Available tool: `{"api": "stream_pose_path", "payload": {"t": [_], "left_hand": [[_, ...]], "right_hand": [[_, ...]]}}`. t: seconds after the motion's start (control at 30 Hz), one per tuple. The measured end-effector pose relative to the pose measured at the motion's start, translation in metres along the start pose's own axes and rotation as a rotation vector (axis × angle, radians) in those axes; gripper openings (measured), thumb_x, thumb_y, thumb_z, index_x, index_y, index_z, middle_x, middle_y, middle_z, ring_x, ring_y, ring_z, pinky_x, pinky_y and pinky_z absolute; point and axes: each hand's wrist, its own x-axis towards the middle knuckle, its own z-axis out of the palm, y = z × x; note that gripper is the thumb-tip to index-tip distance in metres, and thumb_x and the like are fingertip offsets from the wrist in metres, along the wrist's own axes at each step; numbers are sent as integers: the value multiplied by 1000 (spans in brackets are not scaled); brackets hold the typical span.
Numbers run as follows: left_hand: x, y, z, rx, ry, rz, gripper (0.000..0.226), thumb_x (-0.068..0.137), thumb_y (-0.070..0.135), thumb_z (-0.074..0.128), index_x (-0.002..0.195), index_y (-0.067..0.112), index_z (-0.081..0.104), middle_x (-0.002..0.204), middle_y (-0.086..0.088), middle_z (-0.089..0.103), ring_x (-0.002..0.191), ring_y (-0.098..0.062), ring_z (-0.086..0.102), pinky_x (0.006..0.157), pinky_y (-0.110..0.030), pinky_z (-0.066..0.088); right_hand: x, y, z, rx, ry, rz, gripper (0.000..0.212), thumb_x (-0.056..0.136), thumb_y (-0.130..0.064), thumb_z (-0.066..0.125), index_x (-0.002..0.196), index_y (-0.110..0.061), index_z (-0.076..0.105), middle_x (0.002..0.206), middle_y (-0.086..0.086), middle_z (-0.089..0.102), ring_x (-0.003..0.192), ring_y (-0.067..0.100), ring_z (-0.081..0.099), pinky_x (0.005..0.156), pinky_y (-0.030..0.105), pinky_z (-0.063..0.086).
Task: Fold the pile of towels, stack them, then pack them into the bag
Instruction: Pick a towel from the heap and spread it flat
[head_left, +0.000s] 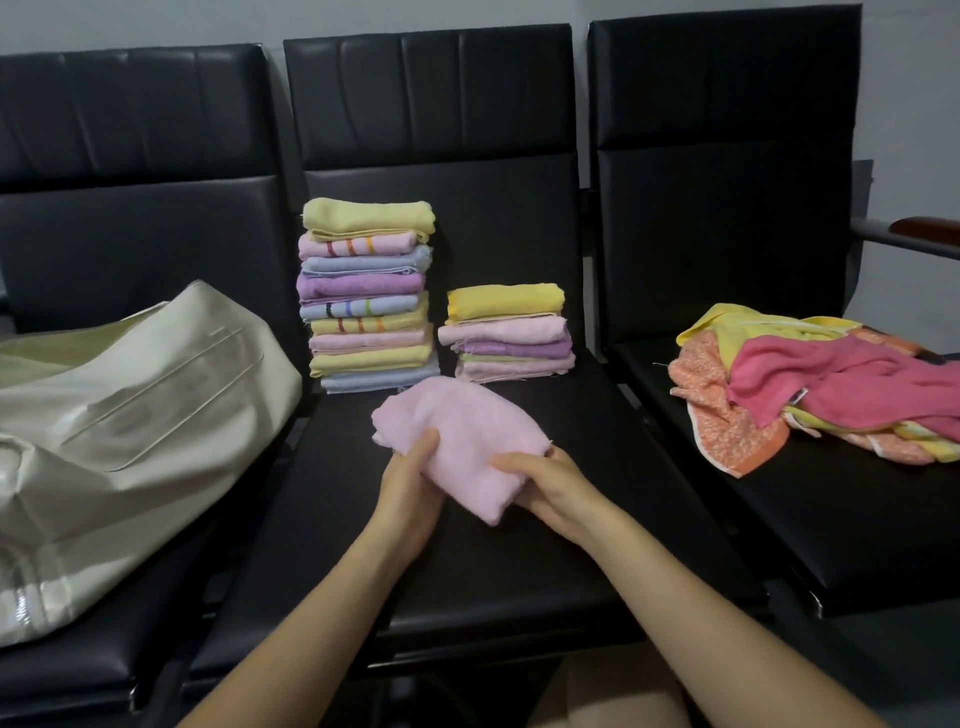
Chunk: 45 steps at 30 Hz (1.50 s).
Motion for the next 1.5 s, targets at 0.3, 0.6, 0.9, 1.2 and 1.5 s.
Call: {"api": "stream_pose_path", "payload": {"t": [0.3, 0.6, 0.9, 1.2, 1.5], "left_hand": [[85, 65, 51, 596, 14, 401, 55, 85, 19, 63, 137, 28, 46, 132, 0, 49, 114, -19, 53, 84, -36, 55], [221, 119, 103, 935, 144, 562, 48, 101, 25, 43, 147, 18, 34, 146, -9, 44, 131, -26, 44, 105, -30, 37], [232, 78, 73, 1543, 323, 548, 48, 98, 33, 37, 144, 23, 43, 142, -24, 42, 131, -40, 37, 110, -43, 30], [132, -34, 149, 1293, -191, 546, 38, 98, 27, 50, 135, 18, 50, 135, -9, 47, 126, -21, 43, 103, -27, 32], [109, -136, 242, 1132, -297, 246, 41, 97, 43, 47, 135, 27, 48, 124, 4, 61, 108, -13, 58, 86, -31, 46]], "right_hand": [[85, -125, -20, -346, 348, -182, 51, 91, -9, 47, 140, -19, 41, 110, 7, 61, 89, 22, 61, 72, 31, 53], [201, -204, -26, -748, 399, -411, 62, 96, -28, 49, 153, -23, 25, 154, 14, 24, 135, 32, 36, 105, 31, 33], [198, -145, -67, -1190, 269, -479, 45, 98, -16, 44, 142, -15, 47, 152, 1, 36, 137, 18, 36, 111, 28, 29], [66, -136, -194, -1072, 673, -427, 26, 87, -19, 51, 103, -24, 71, 96, 0, 66, 96, 21, 61, 86, 33, 50], [-13, -143, -306, -811, 925, -255, 64, 90, -54, 55, 142, -19, 41, 118, 5, 62, 92, 24, 64, 81, 47, 56]]}}
